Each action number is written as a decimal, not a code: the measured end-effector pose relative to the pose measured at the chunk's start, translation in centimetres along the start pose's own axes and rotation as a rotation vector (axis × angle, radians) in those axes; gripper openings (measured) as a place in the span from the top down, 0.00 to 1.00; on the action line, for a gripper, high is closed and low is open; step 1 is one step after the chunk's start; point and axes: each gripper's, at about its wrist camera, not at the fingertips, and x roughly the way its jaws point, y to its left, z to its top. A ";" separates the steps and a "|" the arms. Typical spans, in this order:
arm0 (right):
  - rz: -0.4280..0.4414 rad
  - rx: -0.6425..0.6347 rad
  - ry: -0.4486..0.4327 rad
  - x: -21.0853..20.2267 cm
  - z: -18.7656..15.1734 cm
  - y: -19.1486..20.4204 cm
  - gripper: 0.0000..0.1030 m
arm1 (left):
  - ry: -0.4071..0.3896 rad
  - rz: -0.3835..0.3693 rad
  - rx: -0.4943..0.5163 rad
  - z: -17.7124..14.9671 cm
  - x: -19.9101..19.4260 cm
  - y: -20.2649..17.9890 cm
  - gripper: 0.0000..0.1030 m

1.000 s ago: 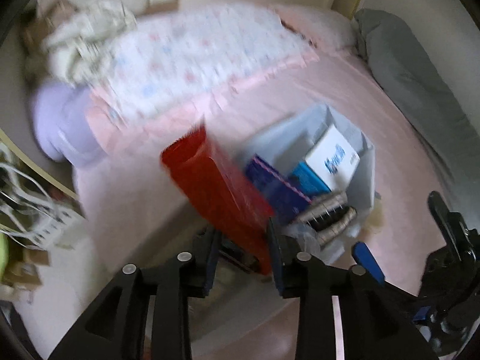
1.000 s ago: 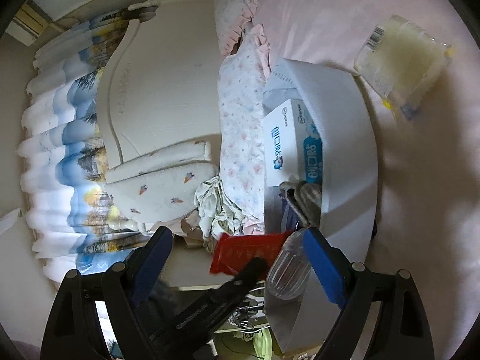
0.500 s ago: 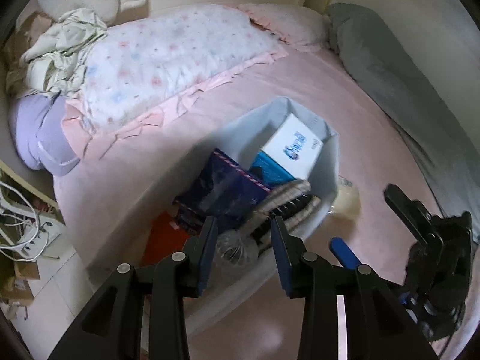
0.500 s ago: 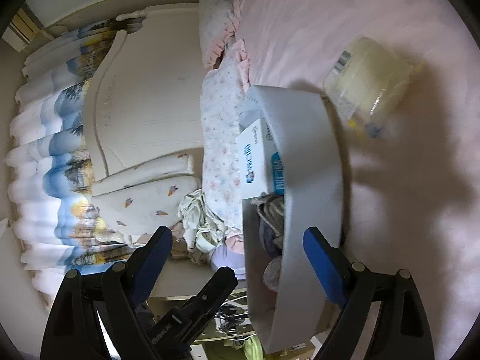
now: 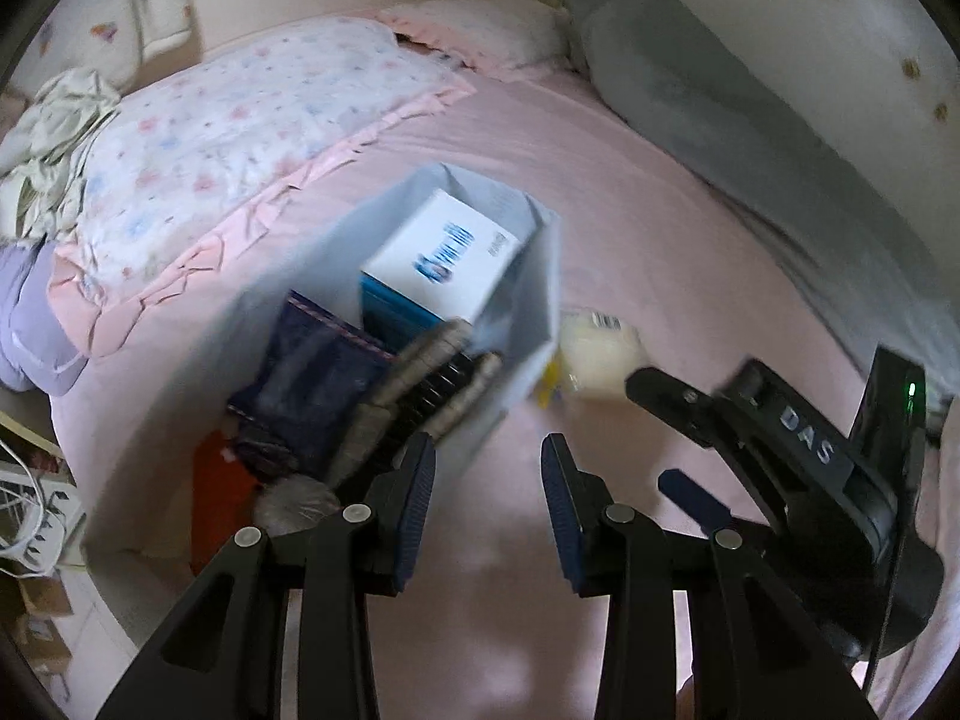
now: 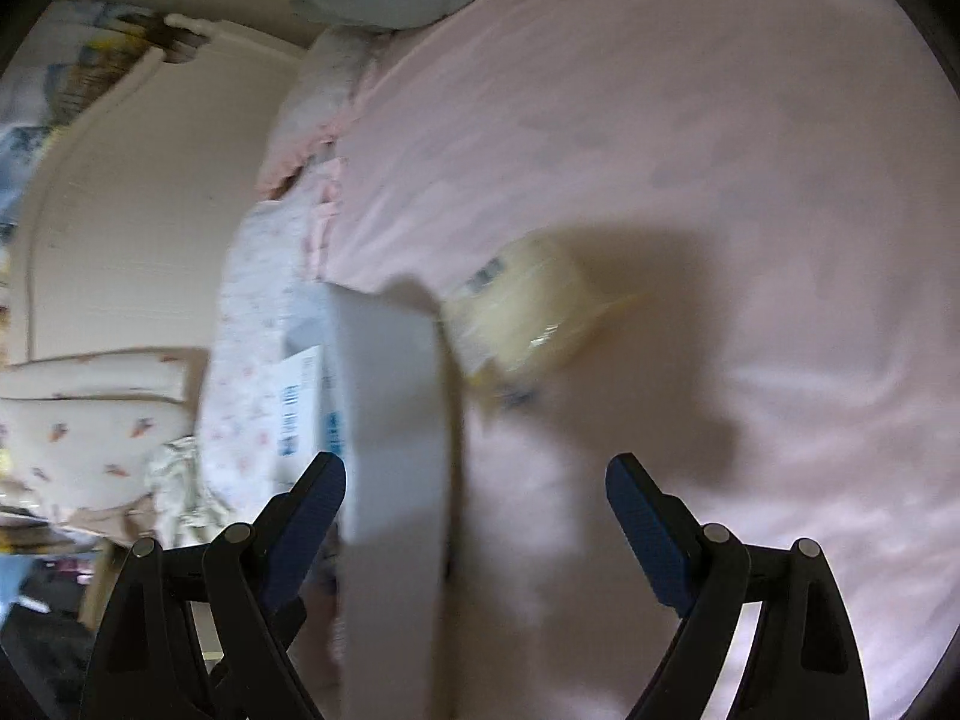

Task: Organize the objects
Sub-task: 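Move the right gripper to the clear bag of yellow bread, then close the right gripper on the bread bag and lift it, then carry the bread bag over the white bin and drop it inside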

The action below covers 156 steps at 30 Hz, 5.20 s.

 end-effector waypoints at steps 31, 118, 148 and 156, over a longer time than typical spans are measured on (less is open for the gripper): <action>-0.320 -0.527 -0.235 4.4 1.4 6.5 0.20 | -0.009 -0.080 -0.007 1.1 -0.6 1.4 0.65; 0.358 -0.122 -0.003 -1.8 -1.6 2.7 0.48 | -0.128 0.074 -0.071 1.5 -3.7 4.1 0.65; 0.378 -0.246 0.279 3.5 -2.1 7.2 0.45 | -0.124 0.171 -0.313 0.9 -5.1 7.6 0.68; 0.443 -0.199 0.164 -0.4 0.0 5.4 0.45 | -0.162 0.070 -0.174 0.6 -3.7 2.6 0.68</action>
